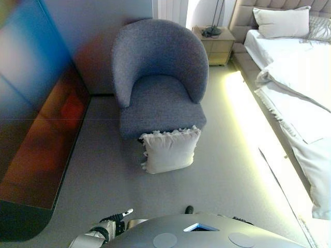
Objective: Pick up the cushion and take it to the sofa
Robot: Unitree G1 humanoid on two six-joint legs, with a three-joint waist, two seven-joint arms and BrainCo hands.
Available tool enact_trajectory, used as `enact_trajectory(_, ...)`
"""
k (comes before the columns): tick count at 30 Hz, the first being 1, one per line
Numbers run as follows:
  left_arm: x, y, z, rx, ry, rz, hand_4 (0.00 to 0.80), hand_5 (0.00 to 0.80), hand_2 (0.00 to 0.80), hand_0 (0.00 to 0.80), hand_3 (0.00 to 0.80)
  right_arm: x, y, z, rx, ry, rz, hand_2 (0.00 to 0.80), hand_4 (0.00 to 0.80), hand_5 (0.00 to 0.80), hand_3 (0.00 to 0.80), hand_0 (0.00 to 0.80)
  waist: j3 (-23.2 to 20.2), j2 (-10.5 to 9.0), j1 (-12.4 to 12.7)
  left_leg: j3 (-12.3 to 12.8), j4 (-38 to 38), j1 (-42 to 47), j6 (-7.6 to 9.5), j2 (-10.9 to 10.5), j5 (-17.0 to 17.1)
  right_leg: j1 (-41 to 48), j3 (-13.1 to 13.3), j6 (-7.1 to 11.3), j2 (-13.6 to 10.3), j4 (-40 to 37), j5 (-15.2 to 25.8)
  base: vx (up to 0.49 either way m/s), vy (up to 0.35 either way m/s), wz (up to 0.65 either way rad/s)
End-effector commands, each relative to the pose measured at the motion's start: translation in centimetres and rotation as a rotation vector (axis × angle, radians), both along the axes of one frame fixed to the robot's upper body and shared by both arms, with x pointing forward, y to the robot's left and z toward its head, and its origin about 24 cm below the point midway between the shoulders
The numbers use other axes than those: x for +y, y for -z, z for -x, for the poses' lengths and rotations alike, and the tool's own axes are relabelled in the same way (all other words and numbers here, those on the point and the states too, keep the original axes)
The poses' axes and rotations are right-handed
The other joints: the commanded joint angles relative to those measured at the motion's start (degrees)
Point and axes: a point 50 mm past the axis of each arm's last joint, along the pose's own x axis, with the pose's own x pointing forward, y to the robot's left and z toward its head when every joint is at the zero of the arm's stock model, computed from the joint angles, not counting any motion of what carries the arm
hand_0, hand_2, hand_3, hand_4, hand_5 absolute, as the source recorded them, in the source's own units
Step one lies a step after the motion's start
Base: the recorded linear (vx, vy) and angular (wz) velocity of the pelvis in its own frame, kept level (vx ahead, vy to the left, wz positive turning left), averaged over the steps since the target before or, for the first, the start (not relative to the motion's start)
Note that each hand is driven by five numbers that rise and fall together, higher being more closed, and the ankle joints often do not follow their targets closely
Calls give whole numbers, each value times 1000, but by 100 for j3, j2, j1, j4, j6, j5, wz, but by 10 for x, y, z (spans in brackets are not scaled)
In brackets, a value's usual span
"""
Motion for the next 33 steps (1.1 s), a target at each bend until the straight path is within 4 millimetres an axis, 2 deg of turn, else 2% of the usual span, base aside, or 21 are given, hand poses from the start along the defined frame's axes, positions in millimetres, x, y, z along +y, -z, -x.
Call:
enact_trajectory(1, 0, -2, -17, -15, 5, -4, 0, 0, 0, 0, 0, -2, -2, -23, -10, -36, 17, 0, 0, 0, 0, 0, 115, -141, -18, 385, 31, -366, 144, -106, -14, 349, 349, 521, -201, 8, -363, 8, -88, 0)
enact_trajectory(5, 0, -2, -19, -35, 8, -10, 0, 0, 0, 0, 0, 0, -2, -25, -9, -27, 12, 0, 0, 0, 0, 0, 122, -169, -8, 374, 59, -279, 172, -125, -18, 367, 403, 459, -135, 23, -408, 13, -124, 0)
enact_trajectory(6, 0, -2, -21, -43, 7, -9, 0, 0, 0, 0, 0, 0, -2, -26, -12, -31, 10, 0, 0, 0, 0, 0, 148, -196, -7, 383, 275, -302, 171, -142, -83, 361, 409, 428, -132, 64, -427, -23, -181, -1)
enact_trajectory(8, -2, -2, -28, -85, 6, -6, 0, 0, 0, 0, 0, -2, -3, -33, -36, -55, -5, 0, 0, 0, 0, 0, 269, -350, 38, 324, 1364, -734, 194, -256, -391, 267, 395, 324, -221, 233, -443, -70, -186, 2)
enact_trajectory(9, -2, -3, -33, -109, -2, -1, 0, 0, 0, 0, 0, -3, -4, -38, -49, -72, -4, 0, 0, 0, 0, 0, 356, -418, 64, 251, 2066, -1040, 208, -296, -400, 218, 414, 241, -244, 296, -469, -107, -172, 7)
enact_trajectory(10, -4, -4, -39, -133, -8, 3, 0, 0, 0, 0, 0, -4, -5, -42, -56, -86, 4, 0, 0, 0, 0, 0, 449, -458, 97, 177, 2628, -1358, 187, -291, -263, 170, 411, 150, -248, 372, -497, -120, -154, 10)
enact_trajectory(12, -9, -4, -45, -159, -32, 25, 0, 0, 0, 0, 0, -10, -8, -50, -72, -86, 18, 0, 0, 0, 0, 0, 610, -433, 124, 234, 3533, -1840, 114, -268, 7, 83, 443, -11, -205, 574, -549, -88, -127, -10)
enact_trajectory(13, -10, -4, -46, -171, -46, 31, 0, 0, 0, 0, 0, -12, -9, -51, -76, -80, 23, 0, 0, 0, 0, 0, 652, -410, 152, 222, 3611, -1944, 95, -257, 47, 86, 465, -17, -194, 630, -571, -13, -61, -30)
enact_trajectory(16, -9, -4, -43, -181, -65, 32, 0, 0, 0, 0, 0, -14, -10, -51, -78, -87, 34, 0, 0, 0, 0, 0, 743, -266, 297, 125, 2776, -1928, 53, -276, 310, 270, 465, 43, -78, 747, -806, 139, 16, -37)
enact_trajectory(18, -8, -3, -36, -165, -59, 31, 0, 0, 0, 0, 0, -15, -9, -47, -64, -98, 42, 0, 0, 0, 0, 0, 723, -97, 328, 162, 1869, -1878, -70, -120, 700, 421, 477, 11, 138, 774, -1015, 296, 47, -37)
enact_trajectory(20, -8, -1, -28, -143, -25, 41, 0, 0, 0, 0, 0, -14, -8, -42, -57, -76, 48, 0, 0, 0, 0, 0, 698, 58, 415, 120, 954, -2000, -281, 41, 1284, 654, 554, -49, 434, 754, -1215, 441, 52, -5)
enact_trajectory(21, -9, 0, -24, -134, -19, 47, 0, 0, 0, 0, 0, -13, -7, -40, -53, -70, 53, 0, 0, 0, 0, 0, 709, 78, 452, 78, 707, -2021, -335, 78, 1460, 777, 632, -89, 518, 774, -1322, 394, 44, 60)
enact_trajectory(24, -11, 1, -13, -106, -20, 58, 0, 0, 0, 0, 0, -13, -6, -36, -29, -74, 62, 0, 0, 0, 0, 0, 711, 117, 535, -25, 317, -2099, -415, 186, 1699, 1007, 857, -184, 660, 855, -1566, 406, 53, 46)
enact_trajectory(26, -12, 2, -5, -85, -31, 63, 0, 0, 0, 0, 0, -12, -6, -31, -6, -85, 62, 0, 0, 0, 0, 0, 693, 123, 578, -47, 66, -2140, -419, 279, 1582, 1094, 974, -219, 679, 988, -1754, 481, 71, 14)
enact_trajectory(30, -12, 3, 7, -53, -66, 66, 0, 0, 0, 0, 0, -12, -5, -23, 28, -102, 67, 0, 0, 0, 0, 0, 655, 133, 589, 51, 31, -2169, -347, 455, 1259, 1191, 1066, -242, 644, 1346, -2114, 563, 113, -3)
enact_trajectory(32, -11, 3, 6, -50, -75, 72, 0, 0, 0, 0, 0, -11, -4, -22, 33, -97, 73, 0, 0, 0, 0, 0, 641, 122, 560, 158, 64, -2091, -223, 495, 1002, 1122, 1048, -149, 537, 1608, -2223, 503, 174, -32)
enact_trajectory(33, -10, 3, 4, -53, -70, 68, 0, 0, 0, 0, 0, -10, -4, -22, 28, -89, 73, 0, 0, 0, 0, 0, 658, 121, 544, 243, 143, -2106, -215, 522, 1020, 1091, 975, -87, 479, 1792, -2281, 505, 191, -34)
